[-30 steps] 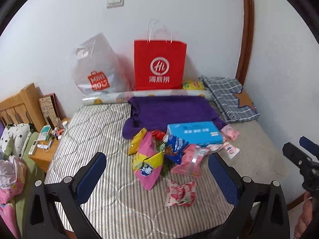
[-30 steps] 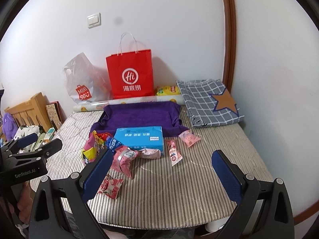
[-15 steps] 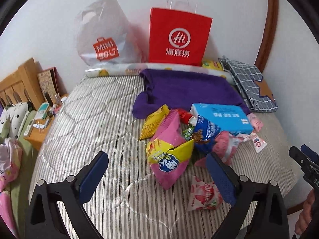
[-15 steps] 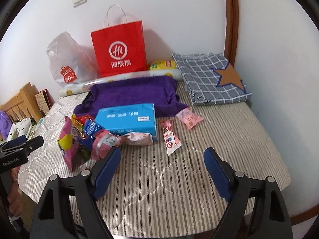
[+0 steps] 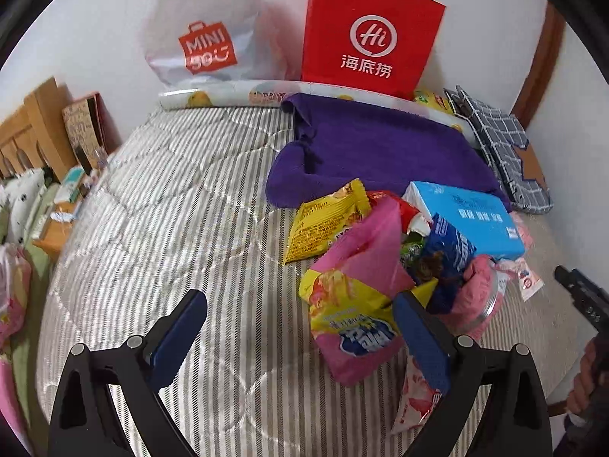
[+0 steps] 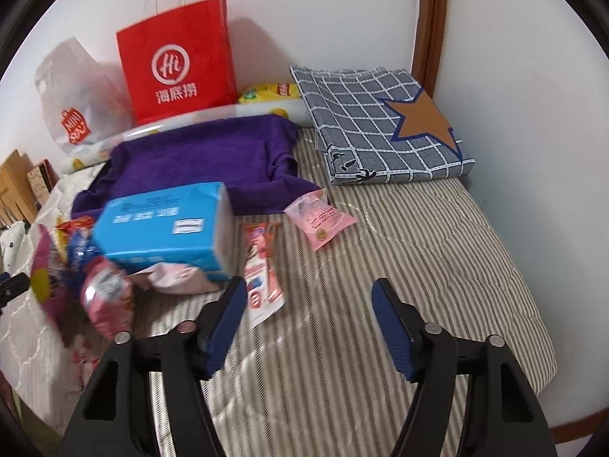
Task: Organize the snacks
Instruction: 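Grasp the pink candy packet with the right gripper while the left gripper approaches the pink-yellow chip bag, then grasp the pink-yellow chip bag with the left gripper and lift it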
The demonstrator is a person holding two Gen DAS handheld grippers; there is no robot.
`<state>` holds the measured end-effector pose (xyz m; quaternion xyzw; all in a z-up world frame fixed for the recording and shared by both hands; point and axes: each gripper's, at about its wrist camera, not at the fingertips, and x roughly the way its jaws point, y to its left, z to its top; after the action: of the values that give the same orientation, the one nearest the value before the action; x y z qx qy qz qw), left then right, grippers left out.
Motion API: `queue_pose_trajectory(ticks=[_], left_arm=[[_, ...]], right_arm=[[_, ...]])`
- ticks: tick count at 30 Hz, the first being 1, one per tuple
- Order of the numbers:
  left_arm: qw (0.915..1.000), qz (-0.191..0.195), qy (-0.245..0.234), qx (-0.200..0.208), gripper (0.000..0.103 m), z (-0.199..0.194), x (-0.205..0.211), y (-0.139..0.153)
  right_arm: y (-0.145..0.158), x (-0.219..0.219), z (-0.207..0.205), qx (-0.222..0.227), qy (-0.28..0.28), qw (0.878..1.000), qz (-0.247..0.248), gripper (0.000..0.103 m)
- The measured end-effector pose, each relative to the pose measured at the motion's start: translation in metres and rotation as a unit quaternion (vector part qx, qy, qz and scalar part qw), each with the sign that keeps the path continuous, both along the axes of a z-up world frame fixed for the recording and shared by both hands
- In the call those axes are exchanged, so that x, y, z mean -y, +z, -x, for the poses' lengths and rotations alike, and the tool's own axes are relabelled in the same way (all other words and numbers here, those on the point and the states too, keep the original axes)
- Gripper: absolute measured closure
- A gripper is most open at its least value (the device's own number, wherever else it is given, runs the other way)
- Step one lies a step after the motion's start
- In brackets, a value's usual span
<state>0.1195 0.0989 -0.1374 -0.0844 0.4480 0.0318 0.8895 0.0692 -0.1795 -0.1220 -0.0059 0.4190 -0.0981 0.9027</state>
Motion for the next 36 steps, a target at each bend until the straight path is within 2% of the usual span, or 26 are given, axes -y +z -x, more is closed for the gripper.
queue_pose_trajectory(ticks=[3,14,18,23,30,31,33,34,36], left_arm=[[1.0000,0.009,0.001,0.002,0.005,-0.005,-0.005,0.000],[0.9999,-0.006,0.008,0.010,0.005,-0.024,-0.010,0.015],[1.0000,0.003,0.004,0.006,0.005,-0.032,-0.011,0.016],[1.0000,0.003,0.001,0.002,0.005,-0.041,-0.009,0.015],[0.9999,0.002,-0.011,0.007,0.005,-0.046,-0.004,0.019],[0.9999,0.004,-0.013,0.008,0.005,-0.046,-0.005,0.020],[0.9999,0.006,-0.012,0.008,0.005,-0.045,-0.007,0.020],[0.9999,0.005,-0.011,0.009,0.005,-0.043,-0.008,0.021],[0.9999,0.006,-0.010,0.009,0.005,-0.040,-0.011,0.021]], right_arm=[[-0.007,0.008,-0.015,-0.006,-0.001,1.000,-0.001,0.038],[-0.028,0.026,-0.079,-0.018,0.026,0.999,0.019,0.039],[-0.035,0.035,-0.099,-0.023,0.037,0.999,0.000,0.039],[-0.044,0.037,-0.118,-0.030,0.054,0.998,0.012,0.039],[-0.066,0.031,-0.126,-0.069,0.084,0.994,0.012,0.039],[-0.067,0.031,-0.126,-0.066,0.084,0.994,0.011,0.040],[-0.067,0.033,-0.126,-0.062,0.088,0.994,-0.004,0.049],[-0.066,0.034,-0.126,-0.060,0.088,0.994,-0.011,0.059],[-0.064,0.035,-0.126,-0.058,0.082,0.995,-0.007,0.060]])
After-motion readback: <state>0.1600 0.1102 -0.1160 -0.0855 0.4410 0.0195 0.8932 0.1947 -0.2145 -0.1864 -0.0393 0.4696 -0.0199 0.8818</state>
